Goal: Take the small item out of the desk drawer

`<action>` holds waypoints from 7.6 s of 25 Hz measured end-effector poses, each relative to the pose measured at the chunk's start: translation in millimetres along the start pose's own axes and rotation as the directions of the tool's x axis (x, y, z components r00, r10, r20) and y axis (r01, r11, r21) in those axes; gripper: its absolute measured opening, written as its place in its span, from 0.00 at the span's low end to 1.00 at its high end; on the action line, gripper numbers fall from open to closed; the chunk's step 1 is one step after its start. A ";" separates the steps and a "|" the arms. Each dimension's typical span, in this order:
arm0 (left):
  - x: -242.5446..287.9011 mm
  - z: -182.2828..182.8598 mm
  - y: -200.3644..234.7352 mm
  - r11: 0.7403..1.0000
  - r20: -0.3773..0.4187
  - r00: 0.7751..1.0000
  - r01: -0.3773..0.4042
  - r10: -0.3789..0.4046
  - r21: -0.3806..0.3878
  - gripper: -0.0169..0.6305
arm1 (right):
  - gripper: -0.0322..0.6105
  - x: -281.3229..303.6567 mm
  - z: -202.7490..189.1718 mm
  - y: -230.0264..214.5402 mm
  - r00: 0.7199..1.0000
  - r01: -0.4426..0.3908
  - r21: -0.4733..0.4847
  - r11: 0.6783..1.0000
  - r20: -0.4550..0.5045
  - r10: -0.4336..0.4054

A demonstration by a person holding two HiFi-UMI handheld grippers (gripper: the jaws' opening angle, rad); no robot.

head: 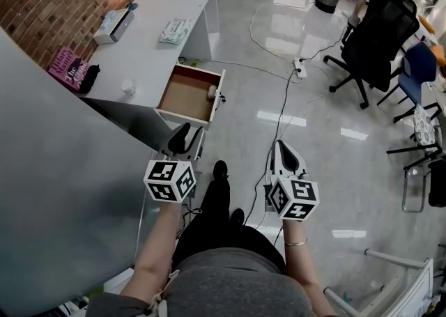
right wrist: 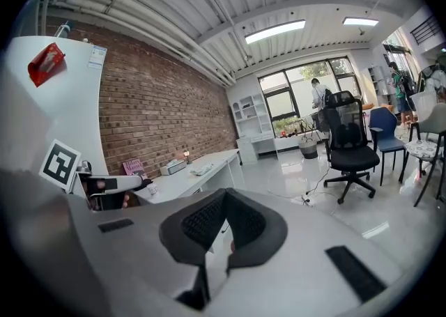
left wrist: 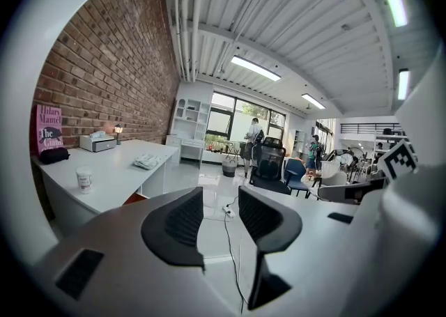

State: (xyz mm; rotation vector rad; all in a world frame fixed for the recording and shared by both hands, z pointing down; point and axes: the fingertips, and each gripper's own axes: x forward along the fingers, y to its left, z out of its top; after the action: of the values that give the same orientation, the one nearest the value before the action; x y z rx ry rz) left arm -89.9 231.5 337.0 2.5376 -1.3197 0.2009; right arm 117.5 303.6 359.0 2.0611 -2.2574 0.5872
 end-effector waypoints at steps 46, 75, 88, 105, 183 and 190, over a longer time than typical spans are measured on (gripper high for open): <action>245.9 2.0 193.9 0.993 -0.161 0.986 -0.067 0.051 -0.101 0.31 | 0.06 303.1 51.2 17.5 0.989 -0.001 -0.011 1.000 -0.145 0.000; 343.9 -139.8 220.9 0.983 -0.497 0.866 -0.141 0.063 -0.121 0.34 | 0.06 402.0 -22.2 -12.1 0.916 -0.150 0.008 0.989 -0.374 0.142; 374.8 -210.8 240.9 0.977 -0.623 0.780 -0.174 0.060 -0.123 0.34 | 0.06 432.5 -61.0 -16.2 0.879 -0.209 0.007 0.978 -0.436 0.191; 405.3 -287.1 253.7 0.971 -0.741 0.671 -0.189 0.021 -0.143 0.34 | 0.06 449.0 -101.8 -35.1 0.840 -0.188 0.077 0.979 -0.504 0.201; 365.8 -125.2 234.6 0.979 -0.592 0.797 -0.194 0.117 -0.068 0.27 | 0.06 430.4 -14.7 -15.5 0.897 -0.164 0.118 0.979 -0.396 0.198; 357.5 -87.5 230.9 0.980 -0.535 0.836 -0.188 0.125 -0.064 0.27 | 0.06 424.3 0.4 -6.1 0.908 -0.166 0.113 0.980 -0.371 0.196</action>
State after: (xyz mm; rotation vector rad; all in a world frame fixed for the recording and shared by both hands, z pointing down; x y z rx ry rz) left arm -73.2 -147.3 549.2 2.0547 -1.2587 0.7758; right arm 71.4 -102.0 475.1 1.5946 -2.2286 1.0061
